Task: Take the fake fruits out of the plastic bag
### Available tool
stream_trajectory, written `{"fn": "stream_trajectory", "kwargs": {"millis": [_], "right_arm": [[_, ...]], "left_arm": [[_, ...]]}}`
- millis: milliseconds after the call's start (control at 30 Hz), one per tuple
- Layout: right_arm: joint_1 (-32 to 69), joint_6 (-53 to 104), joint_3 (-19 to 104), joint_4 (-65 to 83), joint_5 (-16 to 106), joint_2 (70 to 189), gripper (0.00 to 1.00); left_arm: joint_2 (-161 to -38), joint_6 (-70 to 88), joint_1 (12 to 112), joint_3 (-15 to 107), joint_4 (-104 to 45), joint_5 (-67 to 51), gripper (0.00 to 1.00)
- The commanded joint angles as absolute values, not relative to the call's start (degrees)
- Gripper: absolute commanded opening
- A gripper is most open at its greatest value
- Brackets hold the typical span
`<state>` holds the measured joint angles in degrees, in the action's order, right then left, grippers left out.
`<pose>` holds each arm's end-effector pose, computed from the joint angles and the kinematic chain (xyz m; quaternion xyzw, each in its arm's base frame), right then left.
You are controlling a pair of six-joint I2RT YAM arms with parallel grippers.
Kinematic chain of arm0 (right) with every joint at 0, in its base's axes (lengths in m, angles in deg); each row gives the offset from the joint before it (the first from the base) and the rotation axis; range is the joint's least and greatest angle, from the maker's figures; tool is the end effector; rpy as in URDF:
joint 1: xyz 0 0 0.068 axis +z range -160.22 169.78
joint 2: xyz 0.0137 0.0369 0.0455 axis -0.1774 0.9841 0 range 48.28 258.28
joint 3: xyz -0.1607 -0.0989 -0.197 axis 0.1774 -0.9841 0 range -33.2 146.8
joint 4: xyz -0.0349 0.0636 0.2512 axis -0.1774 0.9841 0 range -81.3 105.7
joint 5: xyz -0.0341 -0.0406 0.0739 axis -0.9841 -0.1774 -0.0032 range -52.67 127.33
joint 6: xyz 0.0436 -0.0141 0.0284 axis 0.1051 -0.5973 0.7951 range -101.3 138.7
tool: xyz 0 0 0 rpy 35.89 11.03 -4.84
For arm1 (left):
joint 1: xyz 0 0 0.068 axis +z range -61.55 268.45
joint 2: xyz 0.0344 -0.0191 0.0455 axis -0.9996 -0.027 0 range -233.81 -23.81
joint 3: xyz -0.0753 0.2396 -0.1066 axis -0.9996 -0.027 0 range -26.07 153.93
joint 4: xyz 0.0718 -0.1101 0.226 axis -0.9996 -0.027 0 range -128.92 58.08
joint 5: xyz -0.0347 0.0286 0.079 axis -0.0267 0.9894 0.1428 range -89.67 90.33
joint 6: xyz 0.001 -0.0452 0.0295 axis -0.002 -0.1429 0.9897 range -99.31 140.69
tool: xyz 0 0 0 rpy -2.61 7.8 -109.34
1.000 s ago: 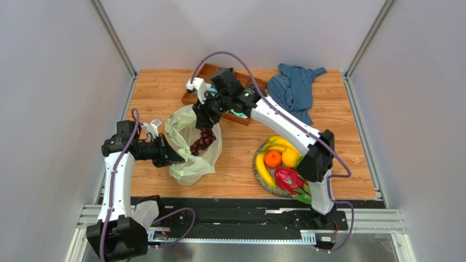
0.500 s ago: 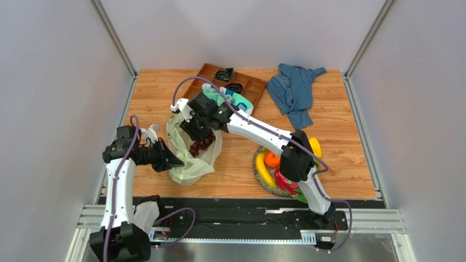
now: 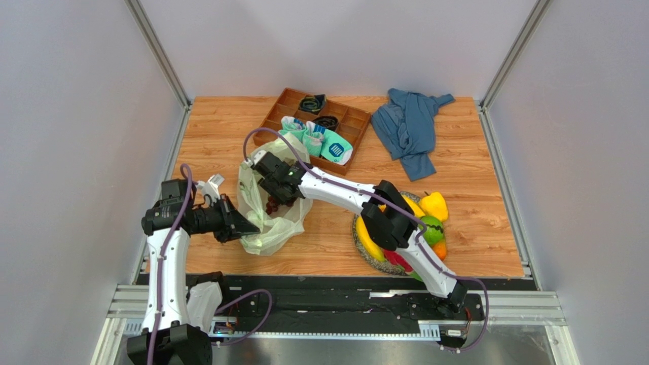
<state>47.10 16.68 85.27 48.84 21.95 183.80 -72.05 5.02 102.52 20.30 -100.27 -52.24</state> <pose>0.2883 0.4317 0.1929 -0.4377 0.8447 0.0162 0.3076 0.1265 0.0025 0.2724 -0.1531 0.8732 -0.4384 0.1478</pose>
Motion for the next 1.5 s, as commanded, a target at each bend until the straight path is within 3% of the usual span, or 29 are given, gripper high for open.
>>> {"fn": "stream_trajectory", "kwargs": {"millis": [0, 33, 67, 100, 500, 733, 1000, 1333, 1467], "right_arm": [[47.5, 15.5, 87.3, 46.5, 17.6, 186.0, 0.4], [47.6, 15.1, 87.4, 46.5, 17.6, 186.0, 0.32], [47.6, 14.8, 87.5, 46.4, 17.6, 185.5, 0.07], [47.6, 14.3, 87.7, 46.4, 17.8, 185.1, 0.0], [47.0, 11.3, 87.4, 50.2, 33.8, 167.5, 0.0], [46.7, 11.6, 86.0, 51.5, 36.5, 165.2, 0.0], [45.9, 8.4, 86.6, 49.8, 54.3, 156.7, 0.0], [40.9, 11.4, 85.6, 44.3, 56.0, 144.2, 0.0], [39.8, 4.9, 82.3, 48.9, 53.4, 138.3, 0.0]], "left_arm": [[-72.2, 4.1, 103.0, 19.9, -99.1, -54.1, 0.0], [-72.4, 4.1, 102.9, 19.9, -98.7, -54.1, 0.0], [-72.8, 4.2, 103.0, 20.1, -98.6, -53.9, 0.0], [-72.9, 4.1, 102.9, 20.2, -98.5, -53.9, 0.0], [-74.6, 4.7, 103.0, 22.3, -95.0, -51.2, 0.0], [-72.3, 5.1, 103.0, 21.7, -96.0, -48.6, 0.0], [-74.2, 4.2, 103.0, 21.1, -90.3, -47.0, 0.0], [-83.6, 3.5, 103.0, 29.0, -87.3, -46.5, 0.0], [-85.9, 2.1, 103.1, 30.3, -85.6, -47.8, 0.0]]}}
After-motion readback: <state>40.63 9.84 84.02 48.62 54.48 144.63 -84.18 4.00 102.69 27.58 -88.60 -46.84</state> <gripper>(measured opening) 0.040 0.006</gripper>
